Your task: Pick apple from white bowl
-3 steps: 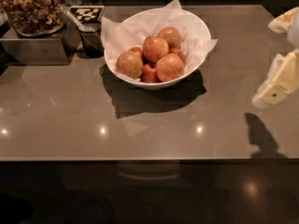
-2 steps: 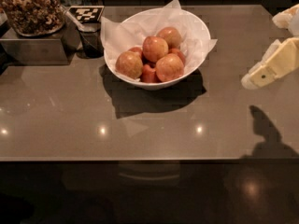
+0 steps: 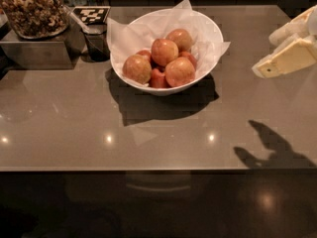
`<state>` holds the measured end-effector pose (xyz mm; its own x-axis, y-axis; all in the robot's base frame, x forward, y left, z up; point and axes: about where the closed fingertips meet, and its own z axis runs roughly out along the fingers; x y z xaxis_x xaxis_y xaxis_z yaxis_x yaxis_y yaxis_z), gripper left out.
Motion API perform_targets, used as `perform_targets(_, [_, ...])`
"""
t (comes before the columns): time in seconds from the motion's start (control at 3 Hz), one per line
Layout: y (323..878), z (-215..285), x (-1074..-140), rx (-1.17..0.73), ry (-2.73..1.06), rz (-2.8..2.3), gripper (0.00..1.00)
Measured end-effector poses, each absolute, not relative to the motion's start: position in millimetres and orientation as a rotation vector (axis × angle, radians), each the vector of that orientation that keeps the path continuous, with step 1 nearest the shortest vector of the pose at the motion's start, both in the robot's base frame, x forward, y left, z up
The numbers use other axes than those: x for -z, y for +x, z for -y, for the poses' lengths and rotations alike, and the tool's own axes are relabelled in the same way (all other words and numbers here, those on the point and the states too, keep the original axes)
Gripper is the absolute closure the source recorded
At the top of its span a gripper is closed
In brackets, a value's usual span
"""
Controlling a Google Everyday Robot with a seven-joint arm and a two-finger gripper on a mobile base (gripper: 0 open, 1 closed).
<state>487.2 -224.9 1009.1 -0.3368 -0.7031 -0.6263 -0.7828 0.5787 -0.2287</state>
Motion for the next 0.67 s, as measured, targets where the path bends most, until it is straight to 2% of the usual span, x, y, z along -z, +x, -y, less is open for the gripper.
perform_targets(0.33, [484,212,-998,-0.224,-1.183,-2.094,0.66])
perform_targets(0.67, [491,168,-978,-0.372,-1.25,-2.051,0.67])
